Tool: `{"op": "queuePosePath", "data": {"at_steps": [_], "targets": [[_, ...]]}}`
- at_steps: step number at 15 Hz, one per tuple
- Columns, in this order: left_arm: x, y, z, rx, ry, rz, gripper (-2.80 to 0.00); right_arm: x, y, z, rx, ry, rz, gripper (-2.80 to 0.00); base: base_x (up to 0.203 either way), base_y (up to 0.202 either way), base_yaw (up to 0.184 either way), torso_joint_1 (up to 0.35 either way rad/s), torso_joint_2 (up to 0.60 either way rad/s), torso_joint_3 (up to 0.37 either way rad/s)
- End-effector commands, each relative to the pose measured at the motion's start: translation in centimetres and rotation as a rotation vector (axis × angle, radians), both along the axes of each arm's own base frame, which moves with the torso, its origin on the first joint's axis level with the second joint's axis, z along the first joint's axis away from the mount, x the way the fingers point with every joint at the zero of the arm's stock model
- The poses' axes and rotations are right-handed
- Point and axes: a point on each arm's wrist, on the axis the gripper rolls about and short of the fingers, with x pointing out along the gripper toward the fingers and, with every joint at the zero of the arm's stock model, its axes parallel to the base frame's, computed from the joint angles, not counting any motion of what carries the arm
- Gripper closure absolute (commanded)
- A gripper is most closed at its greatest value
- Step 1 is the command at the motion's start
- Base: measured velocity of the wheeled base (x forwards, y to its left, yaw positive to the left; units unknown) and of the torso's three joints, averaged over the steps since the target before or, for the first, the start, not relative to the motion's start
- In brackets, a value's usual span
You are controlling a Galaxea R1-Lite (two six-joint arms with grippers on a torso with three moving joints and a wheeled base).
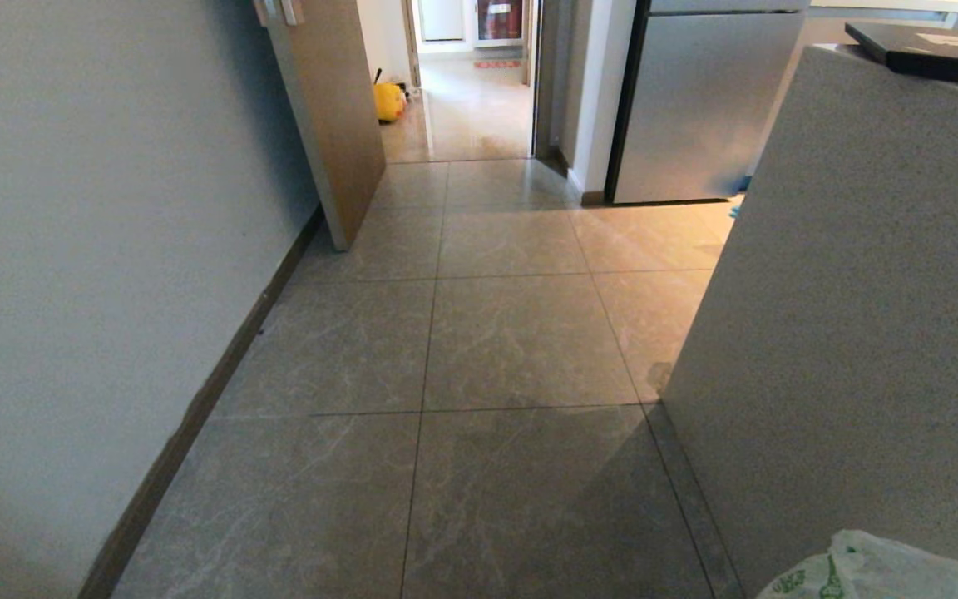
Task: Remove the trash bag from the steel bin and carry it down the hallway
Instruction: Put the trash bag at the door
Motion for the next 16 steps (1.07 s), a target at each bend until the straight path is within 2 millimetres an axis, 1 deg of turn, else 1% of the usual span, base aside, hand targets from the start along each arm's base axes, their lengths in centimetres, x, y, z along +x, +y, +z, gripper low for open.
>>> {"op": "queuePosePath", "data": {"at_steps": [1,16], "targets": [[0.0,0.0,0.0,0.0,0.0,0.0,0.0,0.01,0.0,0.01,0.0,0.001,0.0,0.0,0.182,0.0,-0.003,0.005,0.0,0.002],[0.0,0.0,0.0,0.0,0.0,0.0,0.0,0.01,0.0,0.01,0.0,0.001,0.0,0.0,0.19,0.0,0.0,0.004,0.0,0.003]]}}
